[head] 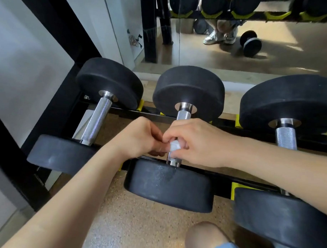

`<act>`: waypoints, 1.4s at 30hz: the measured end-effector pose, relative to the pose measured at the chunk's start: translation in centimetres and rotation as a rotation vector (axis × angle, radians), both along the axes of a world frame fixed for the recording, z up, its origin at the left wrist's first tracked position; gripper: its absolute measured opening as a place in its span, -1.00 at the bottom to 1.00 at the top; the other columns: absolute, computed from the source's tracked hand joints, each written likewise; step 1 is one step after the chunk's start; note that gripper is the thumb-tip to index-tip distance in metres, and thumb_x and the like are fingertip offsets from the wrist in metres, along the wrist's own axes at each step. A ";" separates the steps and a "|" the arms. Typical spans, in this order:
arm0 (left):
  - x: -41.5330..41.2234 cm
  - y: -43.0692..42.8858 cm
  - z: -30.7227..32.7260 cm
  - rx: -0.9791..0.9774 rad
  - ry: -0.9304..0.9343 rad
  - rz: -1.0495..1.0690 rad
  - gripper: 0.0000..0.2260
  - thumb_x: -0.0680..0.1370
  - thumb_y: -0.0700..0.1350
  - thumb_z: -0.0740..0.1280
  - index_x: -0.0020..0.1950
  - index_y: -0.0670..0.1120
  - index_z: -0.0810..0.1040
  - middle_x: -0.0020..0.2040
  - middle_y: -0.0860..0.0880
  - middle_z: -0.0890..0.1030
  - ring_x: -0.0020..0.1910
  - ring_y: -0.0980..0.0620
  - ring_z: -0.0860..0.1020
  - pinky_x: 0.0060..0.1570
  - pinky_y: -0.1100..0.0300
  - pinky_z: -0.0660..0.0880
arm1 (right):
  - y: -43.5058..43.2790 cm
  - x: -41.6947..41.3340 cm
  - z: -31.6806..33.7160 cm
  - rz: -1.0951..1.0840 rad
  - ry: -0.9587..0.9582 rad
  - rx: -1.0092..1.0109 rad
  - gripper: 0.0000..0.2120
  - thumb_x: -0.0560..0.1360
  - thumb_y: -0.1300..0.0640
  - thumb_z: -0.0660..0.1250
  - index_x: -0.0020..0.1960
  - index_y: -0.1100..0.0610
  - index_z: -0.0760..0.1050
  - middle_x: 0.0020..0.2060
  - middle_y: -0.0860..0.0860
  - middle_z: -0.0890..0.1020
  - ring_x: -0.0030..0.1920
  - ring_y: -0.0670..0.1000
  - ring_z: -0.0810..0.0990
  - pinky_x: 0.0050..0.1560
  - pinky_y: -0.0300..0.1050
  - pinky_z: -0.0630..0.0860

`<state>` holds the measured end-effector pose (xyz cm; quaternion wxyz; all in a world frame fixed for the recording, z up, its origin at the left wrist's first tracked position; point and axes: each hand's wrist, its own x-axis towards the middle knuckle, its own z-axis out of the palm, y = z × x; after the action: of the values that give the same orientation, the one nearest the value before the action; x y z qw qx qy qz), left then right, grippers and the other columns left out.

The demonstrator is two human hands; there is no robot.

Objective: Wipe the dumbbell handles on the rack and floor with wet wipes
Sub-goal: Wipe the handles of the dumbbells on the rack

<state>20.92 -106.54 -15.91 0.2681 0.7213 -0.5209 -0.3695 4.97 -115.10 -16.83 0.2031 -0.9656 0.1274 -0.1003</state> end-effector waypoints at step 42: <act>-1.8 5.3 2.8 -0.594 1.015 0.424 -0.80 0.36 -0.27 0.36 -0.33 -0.05 0.39 -0.38 -0.13 0.53 -0.39 0.00 0.51 -0.32 0.24 0.43 | 3.3 2.9 5.6 -0.392 -0.533 1.598 -0.89 0.60 0.28 0.21 -0.04 0.21 0.51 -0.36 0.07 0.58 -0.36 -0.03 0.56 -0.40 -0.24 0.43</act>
<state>19.16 -101.23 -13.12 0.7389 0.4382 -0.2547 -0.4440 7.91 -111.84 -11.21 0.8234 -0.4381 0.2719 -0.2371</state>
